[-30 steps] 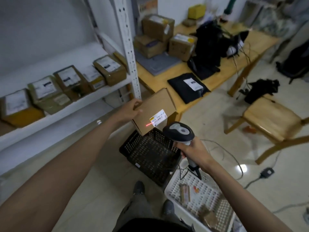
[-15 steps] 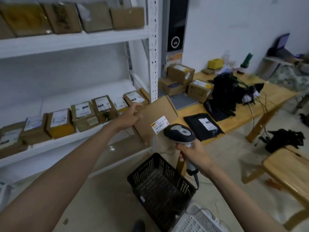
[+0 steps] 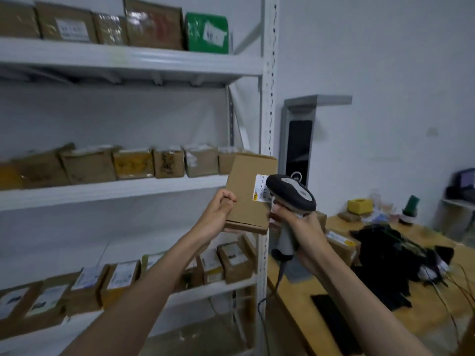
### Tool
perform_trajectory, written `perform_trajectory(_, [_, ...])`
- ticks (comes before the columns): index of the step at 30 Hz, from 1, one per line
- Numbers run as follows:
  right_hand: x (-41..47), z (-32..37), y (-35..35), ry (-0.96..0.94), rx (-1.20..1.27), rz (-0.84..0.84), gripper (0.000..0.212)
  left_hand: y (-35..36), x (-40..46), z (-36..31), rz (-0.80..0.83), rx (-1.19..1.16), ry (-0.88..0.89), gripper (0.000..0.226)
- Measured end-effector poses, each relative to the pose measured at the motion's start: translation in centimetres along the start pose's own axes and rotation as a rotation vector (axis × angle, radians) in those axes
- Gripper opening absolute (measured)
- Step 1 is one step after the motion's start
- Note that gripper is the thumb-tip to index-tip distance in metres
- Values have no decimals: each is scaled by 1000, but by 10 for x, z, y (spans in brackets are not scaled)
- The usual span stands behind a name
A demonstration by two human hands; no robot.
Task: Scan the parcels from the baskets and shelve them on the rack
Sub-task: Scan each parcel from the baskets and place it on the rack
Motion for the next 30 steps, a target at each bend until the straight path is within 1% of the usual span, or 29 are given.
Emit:
perform_trajectory(2, [16, 13, 7, -16, 18, -18, 45, -3, 5, -17, 3, -46, 42, 5])
perform_trajectory(3, [23, 18, 9, -25, 20, -27, 46, -5, 7, -24, 22, -56, 71, 11])
perform_trajectory(5, [34, 25, 14, -50, -1, -34, 45, -8, 11, -36, 79, -6, 138, 43])
perform_trajectory(7, [43, 30, 21, -74, -26, -32, 44, -10, 13, -50, 100, 215, 214, 74])
perform_trajectory(9, [51, 34, 27, -94, -38, -33, 43, -10, 19, -63, 44, 429, 334, 86])
perform_trajectory(13, [66, 45, 36, -153, -79, -55, 35, -12, 24, -91, -174, 728, 588, 83])
perform_trajectory(16, [74, 61, 42, -214, -19, -44, 36, -15, 30, -109, -235, 837, 687, 82])
perform_trajectory(18, [79, 77, 45, -261, 51, -23, 38, -15, 40, -123, -237, 839, 707, 82])
perform_trajectory(21, [85, 103, 49, -310, 103, 17, 35, -13, 61, -150, -257, 811, 737, 81])
perform_trajectory(26, [94, 132, 48, -344, 102, -29, 40, -13, 108, -213, -297, 737, 822, 82])
perform_trajectory(30, [101, 136, 42, -333, 85, -68, 34, -12, 151, -263, -332, 695, 833, 80])
Point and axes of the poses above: each hand's wrist, its own x-axis towards the middle knuckle, its own y-axis out of the palm, z = x × y, the point moved 5 cm from there along x, towards the middle knuckle, and after that the axes turned 1 degree about z, right-handed, at the moved point
